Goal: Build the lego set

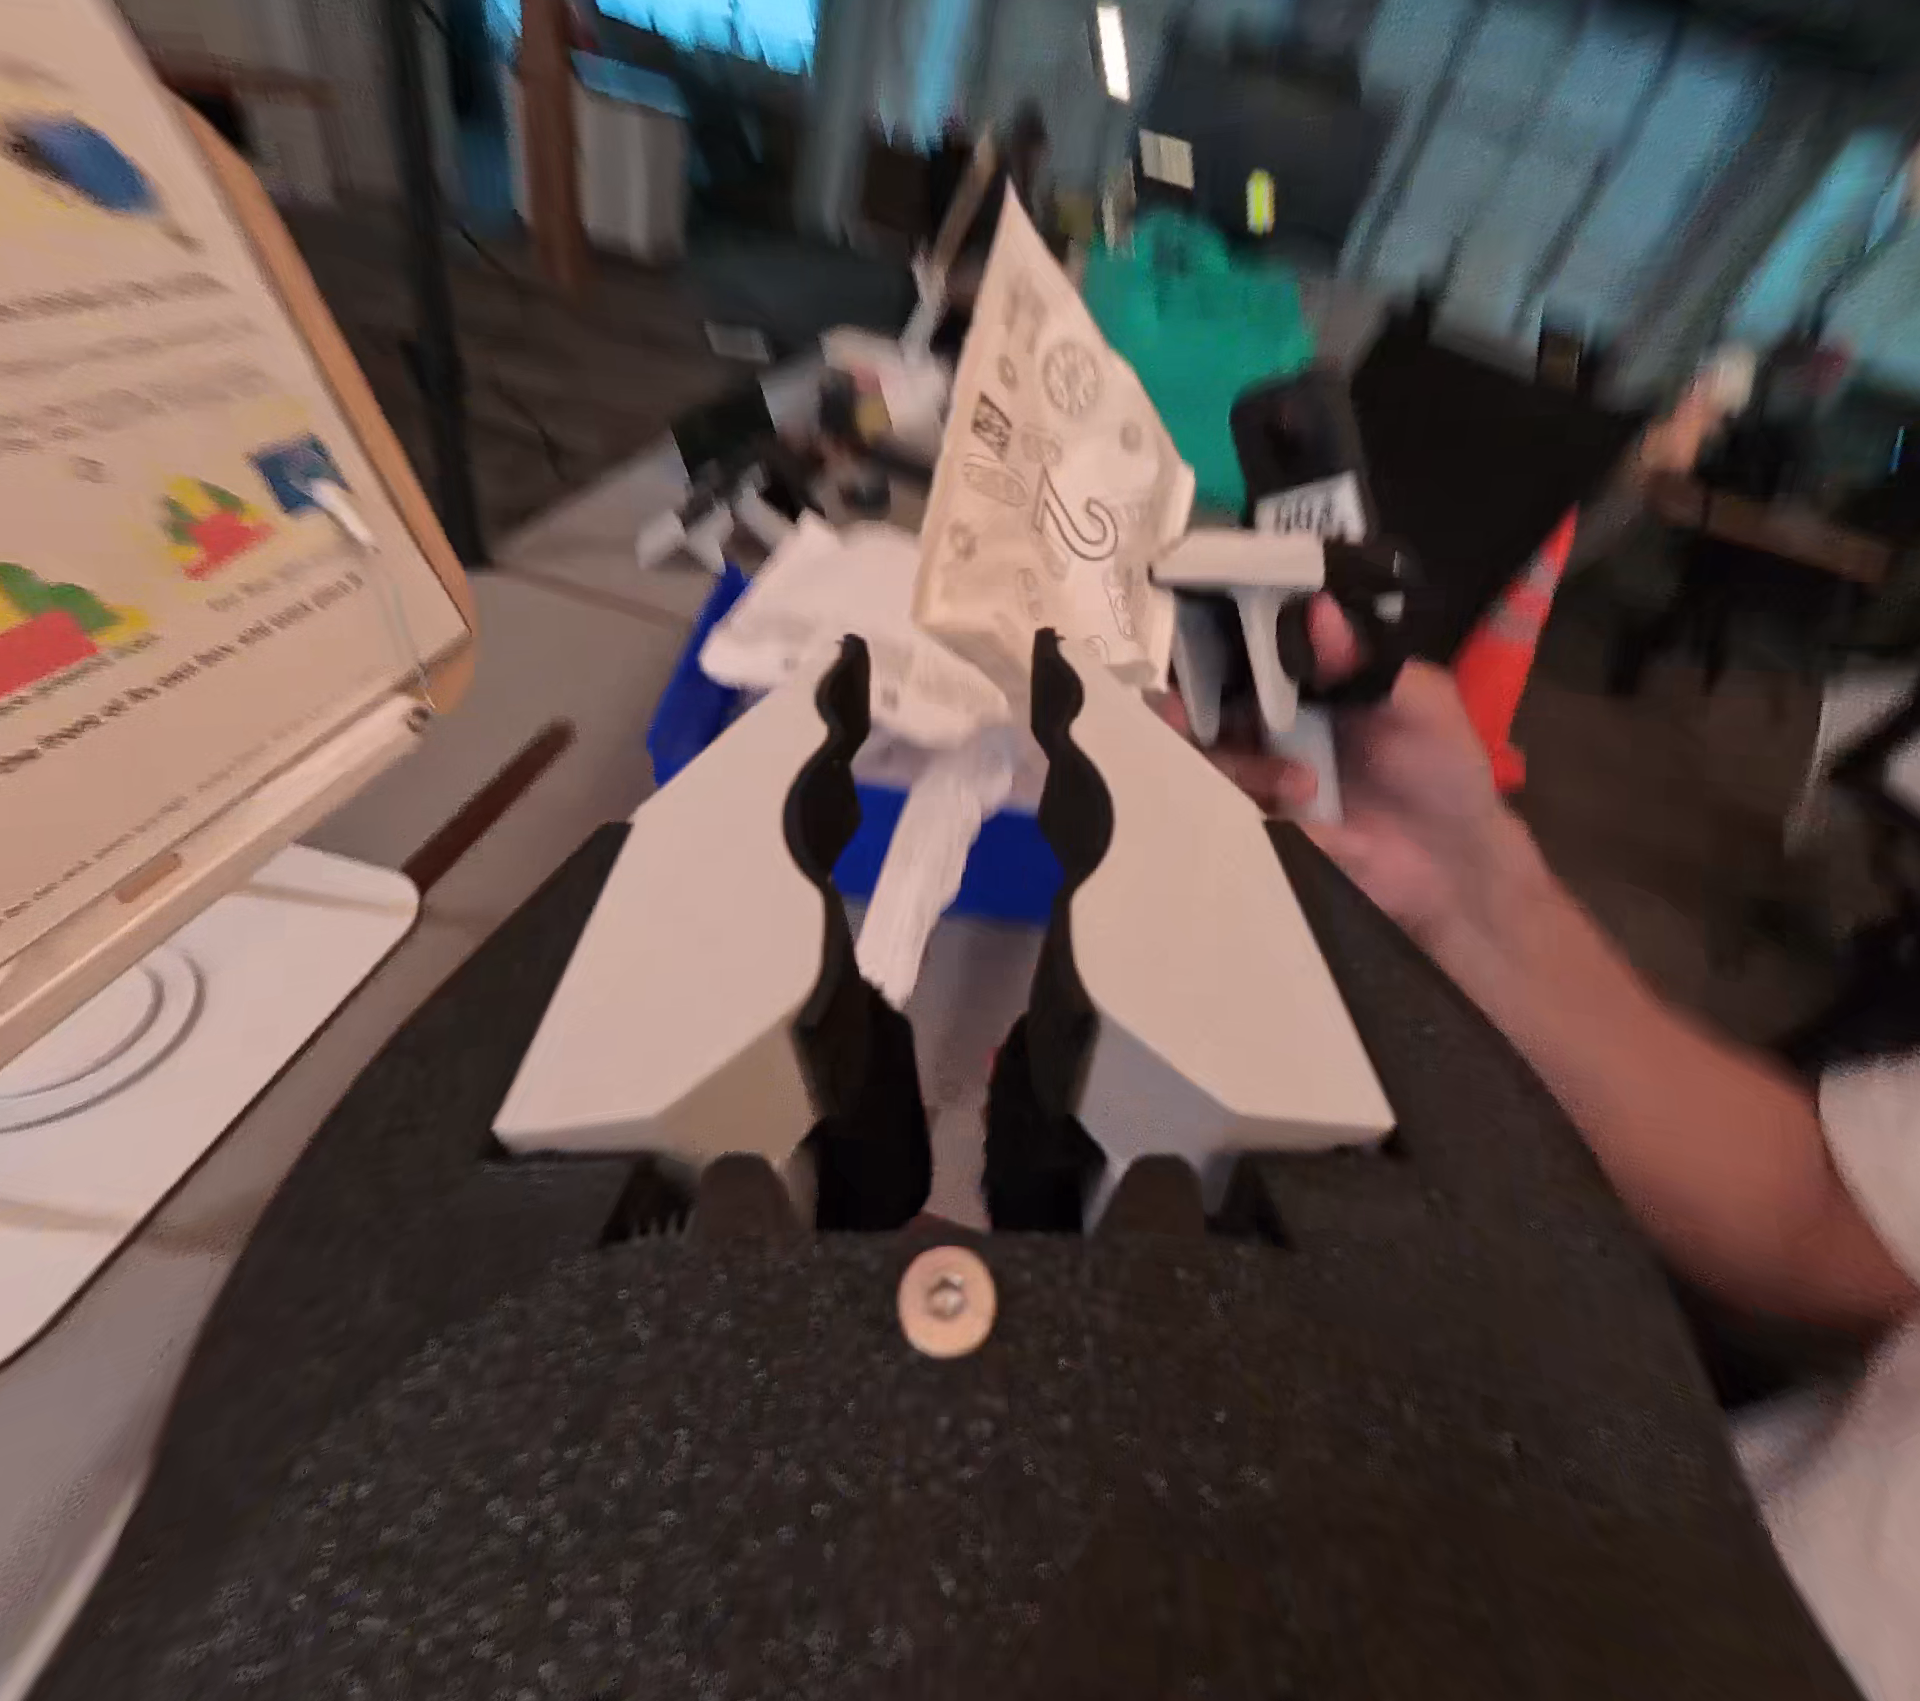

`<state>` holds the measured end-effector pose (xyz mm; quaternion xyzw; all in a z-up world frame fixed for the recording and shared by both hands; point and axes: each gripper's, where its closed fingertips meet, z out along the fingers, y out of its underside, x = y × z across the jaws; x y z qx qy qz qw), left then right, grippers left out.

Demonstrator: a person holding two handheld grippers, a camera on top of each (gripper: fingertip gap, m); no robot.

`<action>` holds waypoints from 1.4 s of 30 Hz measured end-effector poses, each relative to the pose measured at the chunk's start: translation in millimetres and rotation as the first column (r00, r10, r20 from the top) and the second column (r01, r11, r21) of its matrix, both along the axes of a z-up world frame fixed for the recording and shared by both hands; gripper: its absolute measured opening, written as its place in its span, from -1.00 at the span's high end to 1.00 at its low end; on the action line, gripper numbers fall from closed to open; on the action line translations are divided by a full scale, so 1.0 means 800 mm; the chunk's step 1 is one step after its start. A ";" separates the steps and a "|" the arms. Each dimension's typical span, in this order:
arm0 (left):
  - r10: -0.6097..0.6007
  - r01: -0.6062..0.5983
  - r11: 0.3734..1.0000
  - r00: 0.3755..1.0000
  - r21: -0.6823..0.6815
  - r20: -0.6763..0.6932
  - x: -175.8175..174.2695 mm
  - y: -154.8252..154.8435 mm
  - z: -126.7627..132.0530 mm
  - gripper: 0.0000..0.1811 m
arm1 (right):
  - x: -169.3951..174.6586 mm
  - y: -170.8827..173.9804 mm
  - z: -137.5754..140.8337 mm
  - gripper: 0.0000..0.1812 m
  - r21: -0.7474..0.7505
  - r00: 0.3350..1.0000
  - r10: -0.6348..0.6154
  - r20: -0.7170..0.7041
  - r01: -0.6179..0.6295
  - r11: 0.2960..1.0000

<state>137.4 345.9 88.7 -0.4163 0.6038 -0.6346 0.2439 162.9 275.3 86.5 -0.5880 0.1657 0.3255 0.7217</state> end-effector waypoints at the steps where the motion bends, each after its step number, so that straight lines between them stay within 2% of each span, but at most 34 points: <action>1: 0.046 -0.041 0.996 0.997 -0.084 0.054 -0.005 0.009 0.014 0.66 | -0.001 0.004 0.015 1.00 0.037 0.999 0.021 -0.028 -0.020 0.999; 3: 0.049 -0.030 0.987 0.992 -0.159 0.114 -0.019 0.006 0.025 0.60 | -0.003 0.014 0.032 1.00 0.071 0.997 0.046 -0.060 -0.042 0.997; 5: 0.013 0.003 0.990 0.994 -0.144 0.106 -0.027 -0.008 0.018 0.56 | -0.003 0.020 0.037 1.00 0.105 0.994 0.060 -0.087 -0.050 0.993; 7: -0.012 0.024 0.992 0.995 -0.122 0.096 -0.030 -0.022 0.008 0.57 | 0.002 0.024 0.030 1.00 0.119 0.992 0.050 -0.112 -0.036 0.992; 13: 0.029 -0.024 0.990 0.999 -0.137 0.037 -0.006 -0.023 -0.021 0.74 | 0.006 0.021 0.006 1.00 0.179 0.979 0.104 -0.173 -0.073 0.981; 14: 0.009 -0.002 0.990 0.999 -0.142 0.046 -0.006 -0.027 -0.022 0.94 | 0.007 0.020 0.002 1.00 0.183 0.979 0.105 -0.173 -0.072 0.980; 17: -0.003 0.008 0.991 0.999 -0.133 0.040 0.000 -0.033 -0.032 0.95 | 0.008 0.015 -0.003 1.00 0.184 0.981 0.107 -0.162 -0.076 0.980; 19: -0.002 0.006 0.992 1.000 -0.126 0.031 0.004 -0.034 -0.039 0.97 | 0.013 0.015 -0.008 1.00 0.167 0.988 0.066 -0.139 -0.043 0.985; 22: -0.043 0.044 0.984 0.999 -0.173 0.011 0.002 -0.037 -0.039 0.97 | 0.012 0.011 -0.008 1.00 0.199 0.995 0.032 -0.097 -0.012 0.980; 24: -0.041 0.039 0.985 0.999 -0.166 -0.011 0.003 -0.035 -0.043 0.97 | 0.011 0.014 -0.007 0.86 0.215 0.997 0.020 -0.069 -0.005 0.977; 27: -0.067 0.065 0.983 0.998 -0.173 -0.009 0.001 -0.041 -0.043 0.97 | -0.003 0.021 -0.015 0.95 0.183 0.991 0.109 -0.075 -0.093 0.979; 31: -0.067 0.065 0.987 0.998 -0.144 -0.008 0.000 -0.043 -0.045 0.97 | -0.005 0.019 -0.021 1.00 0.169 0.989 0.127 -0.075 -0.113 0.979; 36: -0.121 0.116 0.985 0.992 -0.126 -0.036 -0.017 -0.034 -0.044 0.98 | -0.011 0.010 -0.024 1.00 0.054 0.993 0.105 0.050 -0.108 0.993; 38: -0.138 0.133 0.988 0.989 -0.083 -0.057 -0.025 -0.031 -0.049 0.98 | -0.019 0.011 -0.027 1.00 0.009 0.989 0.105 0.104 -0.106 0.994; 42: -0.112 0.114 0.993 0.991 0.019 -0.079 -0.033 -0.020 -0.057 0.98 | -0.026 0.014 -0.037 1.00 -0.058 0.983 0.132 0.125 -0.126 0.990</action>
